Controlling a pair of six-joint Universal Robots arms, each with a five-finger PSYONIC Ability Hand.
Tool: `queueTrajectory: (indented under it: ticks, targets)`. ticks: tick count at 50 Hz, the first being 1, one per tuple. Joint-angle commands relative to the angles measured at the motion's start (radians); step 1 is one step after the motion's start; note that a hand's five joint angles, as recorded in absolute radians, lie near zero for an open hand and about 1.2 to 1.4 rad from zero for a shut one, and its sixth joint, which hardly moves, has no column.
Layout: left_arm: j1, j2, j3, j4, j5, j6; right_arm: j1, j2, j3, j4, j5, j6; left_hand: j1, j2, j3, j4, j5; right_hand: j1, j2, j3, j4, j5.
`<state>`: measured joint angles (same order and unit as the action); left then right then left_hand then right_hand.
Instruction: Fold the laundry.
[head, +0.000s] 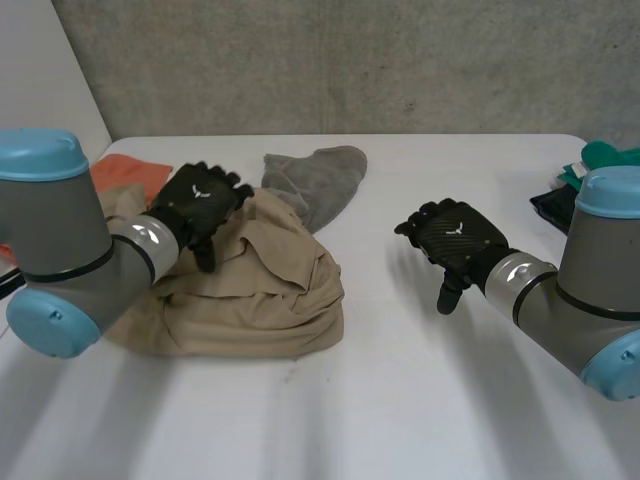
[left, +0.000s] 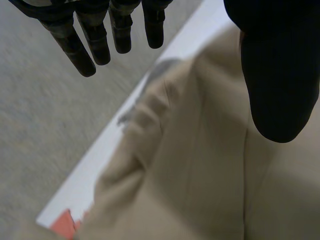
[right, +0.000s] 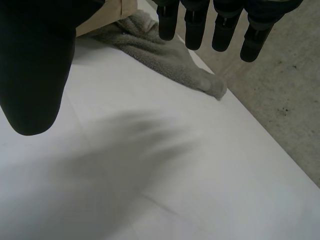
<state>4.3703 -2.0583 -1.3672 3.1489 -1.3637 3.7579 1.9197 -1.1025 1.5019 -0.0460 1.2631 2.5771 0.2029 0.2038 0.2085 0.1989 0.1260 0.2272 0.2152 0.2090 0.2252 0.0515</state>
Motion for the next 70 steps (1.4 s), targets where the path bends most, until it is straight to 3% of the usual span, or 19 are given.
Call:
queueTrajectory:
  ticks: [1,2,3,6,9,13,20,28,37,38,40,41,51,59,65,70]
  targets:
    - [0.063,-0.166,0.094,-0.021,0.009,0.063,0.002,0.006,0.008,-0.003,0.001,-0.012,-0.028,-0.029,-0.034,-0.024,-0.126,-0.053,-0.041,-0.034,-0.051,-0.051]
    - [0.066,-0.184,0.106,-0.021,0.008,0.071,0.004,0.006,0.008,-0.003,0.001,-0.014,0.094,0.093,0.089,0.098,-0.003,-0.053,-0.041,-0.034,-0.051,-0.051]
    - [0.07,-0.216,0.134,-0.023,-0.001,0.082,0.004,0.006,0.011,-0.005,-0.001,-0.017,0.54,0.539,0.535,0.544,0.443,-0.053,-0.041,-0.034,-0.051,-0.051]
    - [0.08,-0.237,0.178,-0.021,-0.023,0.085,0.004,0.003,0.015,-0.005,-0.001,-0.023,1.192,1.191,1.186,1.196,1.094,-0.053,-0.041,-0.034,-0.051,-0.051]
    - [0.089,-0.221,0.22,-0.032,-0.093,0.056,0.002,0.001,0.017,-0.005,-0.001,-0.032,1.193,1.192,1.188,1.197,1.096,-0.053,-0.041,-0.034,-0.051,-0.051]
    - [0.112,-0.131,0.25,-0.009,-0.152,0.004,0.001,0.0,0.02,-0.006,-0.001,-0.041,1.193,1.192,1.188,1.197,1.096,-0.053,-0.041,-0.034,-0.051,-0.051]
    - [0.244,-0.026,0.466,0.106,-0.208,-0.053,0.004,-0.01,0.023,-0.003,-0.002,-0.04,1.193,1.192,1.188,1.197,1.096,-0.053,-0.041,-0.034,-0.051,-0.051]
    - [0.38,-0.178,0.891,-0.05,-0.304,-0.035,0.025,-0.011,0.038,-0.006,-0.001,-0.046,1.193,1.192,1.188,1.197,1.096,-0.053,-0.041,-0.034,-0.051,-0.051]
    - [0.403,-0.35,0.972,-0.076,-0.299,0.025,0.042,0.004,0.041,-0.006,-0.001,-0.058,1.193,1.192,1.188,1.197,1.096,-0.053,-0.041,-0.034,-0.051,-0.051]
    - [0.396,-0.355,0.941,-0.079,-0.284,0.022,0.045,0.007,0.043,-0.006,0.001,-0.063,1.013,1.013,1.008,1.017,0.916,-0.053,-0.041,-0.034,-0.051,-0.051]
    - [0.387,-0.355,0.901,-0.078,-0.265,0.019,0.047,0.007,0.046,-0.006,-0.001,-0.067,0.439,0.438,0.433,0.443,0.341,-0.053,-0.041,-0.034,-0.051,-0.051]
    - [0.376,-0.346,0.86,-0.075,-0.252,0.02,0.047,0.007,0.047,-0.006,-0.001,-0.072,-0.028,-0.029,-0.034,-0.024,-0.126,-0.053,-0.041,-0.034,-0.051,-0.051]
    - [0.284,-0.148,0.578,-0.085,-0.184,-0.006,0.039,0.003,0.046,-0.006,-0.002,-0.075,-0.028,-0.029,-0.034,-0.024,-0.126,-0.053,-0.041,-0.034,-0.051,-0.051]
    - [0.1,0.058,0.272,-0.147,-0.121,-0.217,0.033,0.003,0.041,-0.006,-0.002,-0.08,-0.028,-0.029,-0.034,-0.024,-0.126,-0.053,-0.041,-0.034,-0.051,-0.051]
    - [-0.038,0.038,0.197,-0.158,-0.147,-0.4,0.031,0.006,0.041,-0.006,-0.004,-0.08,-0.028,-0.029,-0.034,-0.024,-0.126,-0.053,-0.041,-0.034,-0.051,-0.051]
    - [-0.113,-0.103,0.264,-0.171,-0.198,-0.546,0.036,0.007,0.049,-0.006,-0.002,-0.081,-0.028,-0.029,-0.034,-0.024,-0.126,-0.053,-0.041,-0.034,-0.051,-0.051]
